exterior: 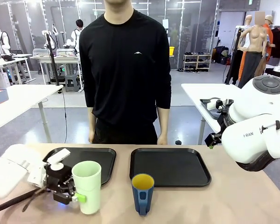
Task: Sort and store the cups by type.
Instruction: Pick up the Reusable plastic cup, then place the picked Reusable plastic cup into the Flat Tray indicated by the person.
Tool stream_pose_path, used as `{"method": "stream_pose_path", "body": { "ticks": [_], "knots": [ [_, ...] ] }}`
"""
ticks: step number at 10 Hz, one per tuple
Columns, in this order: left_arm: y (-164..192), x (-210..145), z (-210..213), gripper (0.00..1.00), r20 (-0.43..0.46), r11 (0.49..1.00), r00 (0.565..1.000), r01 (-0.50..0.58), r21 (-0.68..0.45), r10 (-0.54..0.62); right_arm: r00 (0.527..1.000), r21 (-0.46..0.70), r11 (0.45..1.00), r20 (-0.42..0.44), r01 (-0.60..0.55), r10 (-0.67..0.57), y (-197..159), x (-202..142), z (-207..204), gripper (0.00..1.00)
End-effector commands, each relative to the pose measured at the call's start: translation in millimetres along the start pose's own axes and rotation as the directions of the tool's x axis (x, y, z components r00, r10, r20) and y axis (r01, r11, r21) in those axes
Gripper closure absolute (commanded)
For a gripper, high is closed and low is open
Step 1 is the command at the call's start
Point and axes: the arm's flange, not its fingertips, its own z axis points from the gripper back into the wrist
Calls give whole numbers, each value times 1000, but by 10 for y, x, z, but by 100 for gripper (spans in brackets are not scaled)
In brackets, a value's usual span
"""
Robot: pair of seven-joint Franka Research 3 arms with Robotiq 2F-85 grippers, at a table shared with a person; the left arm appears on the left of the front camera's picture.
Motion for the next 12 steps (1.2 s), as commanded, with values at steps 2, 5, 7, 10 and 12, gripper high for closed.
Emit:
{"method": "stream_pose_path", "body": {
  "ticks": [2,5,7,10,12],
  "knots": [
    [-356,397,413,59,4,995,999,53,85,-53,1000,-3,1000,-1,-7,7,1,0,0,0],
    [-619,521,854,59,15,984,998,63,168,-66,1000,-3,1000,-1,-7,7,1,0,0,0],
    [-657,492,897,59,32,982,997,65,176,-72,1000,-3,1000,-1,-7,7,1,0,0,0],
    [-634,471,953,59,14,979,999,49,198,-53,1000,-3,1000,-1,-7,7,1,0,0,0],
    [-634,471,953,59,14,979,999,49,198,-53,1000,-3,1000,-1,-7,7,1,0,0,0]
  ]
}}
